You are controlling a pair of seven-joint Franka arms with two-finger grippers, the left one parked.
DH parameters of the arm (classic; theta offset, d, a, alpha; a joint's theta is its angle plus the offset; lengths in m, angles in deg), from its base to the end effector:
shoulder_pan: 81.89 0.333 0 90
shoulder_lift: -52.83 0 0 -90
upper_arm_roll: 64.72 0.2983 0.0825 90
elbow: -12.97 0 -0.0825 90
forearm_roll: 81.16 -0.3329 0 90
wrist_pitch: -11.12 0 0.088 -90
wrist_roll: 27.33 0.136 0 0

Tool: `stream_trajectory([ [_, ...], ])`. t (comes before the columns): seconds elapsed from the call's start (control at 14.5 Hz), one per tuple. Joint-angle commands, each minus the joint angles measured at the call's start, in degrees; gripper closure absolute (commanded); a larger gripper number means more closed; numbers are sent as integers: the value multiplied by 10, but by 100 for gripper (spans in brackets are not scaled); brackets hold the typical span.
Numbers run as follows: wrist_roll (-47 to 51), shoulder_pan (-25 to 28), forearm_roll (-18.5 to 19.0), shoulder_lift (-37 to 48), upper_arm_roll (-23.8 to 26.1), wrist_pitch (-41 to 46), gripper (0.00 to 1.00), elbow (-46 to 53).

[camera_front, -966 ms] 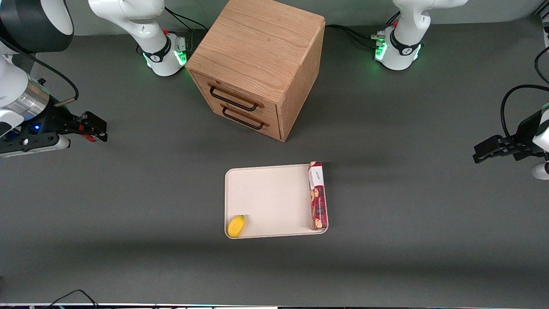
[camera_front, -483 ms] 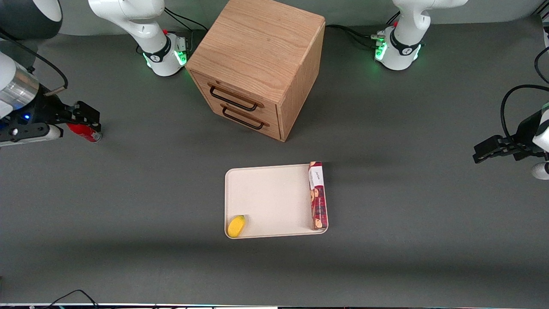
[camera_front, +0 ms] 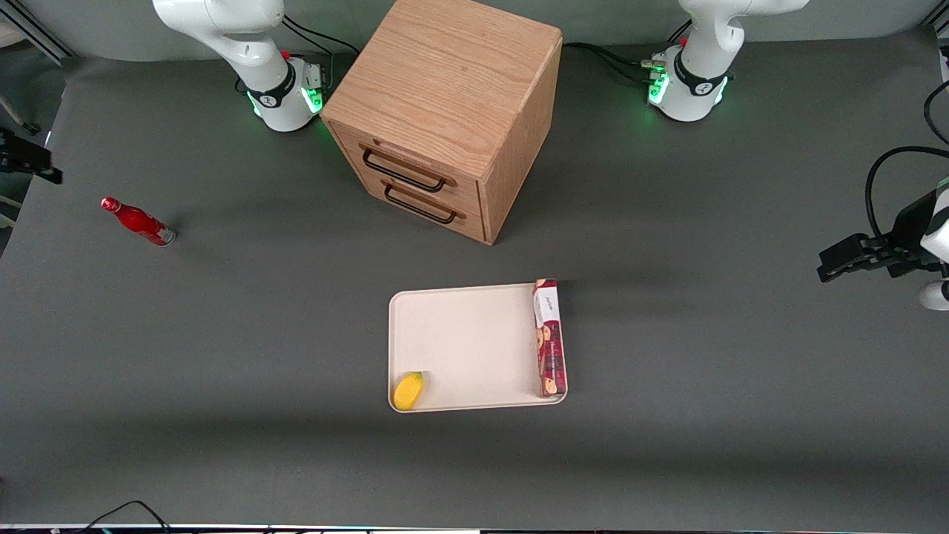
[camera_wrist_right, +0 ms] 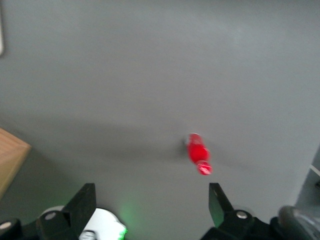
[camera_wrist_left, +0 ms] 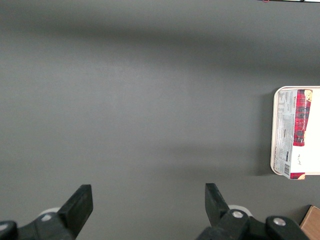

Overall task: Place coke bottle on tray
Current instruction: 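Move the right gripper toward the red Coca-Cola bottle on the table, then lower the open right gripper around the bottle cap and close it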

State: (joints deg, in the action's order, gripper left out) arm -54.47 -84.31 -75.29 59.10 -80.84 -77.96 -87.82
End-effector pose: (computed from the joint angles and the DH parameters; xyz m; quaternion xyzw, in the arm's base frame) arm 0.4331 -0.1662 0.5490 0.9951 0.0781 -0.0596 0.0141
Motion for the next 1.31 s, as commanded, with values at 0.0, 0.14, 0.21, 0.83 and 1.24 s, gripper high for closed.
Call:
stream_trajectory([
  [0.0, -65, 8, 22, 17, -58, -112, 0, -123],
  [0.14, -71, 7, 22, 23, -91, -217, 0, -226],
  [0.21, -71, 5, 23, 25, -101, -264, 0, -269],
  [0.83, -95, -14, 25, 15, -144, -428, 0, -402],
  [1.24, -121, -34, 26, 15, -147, -435, 25, -414],
])
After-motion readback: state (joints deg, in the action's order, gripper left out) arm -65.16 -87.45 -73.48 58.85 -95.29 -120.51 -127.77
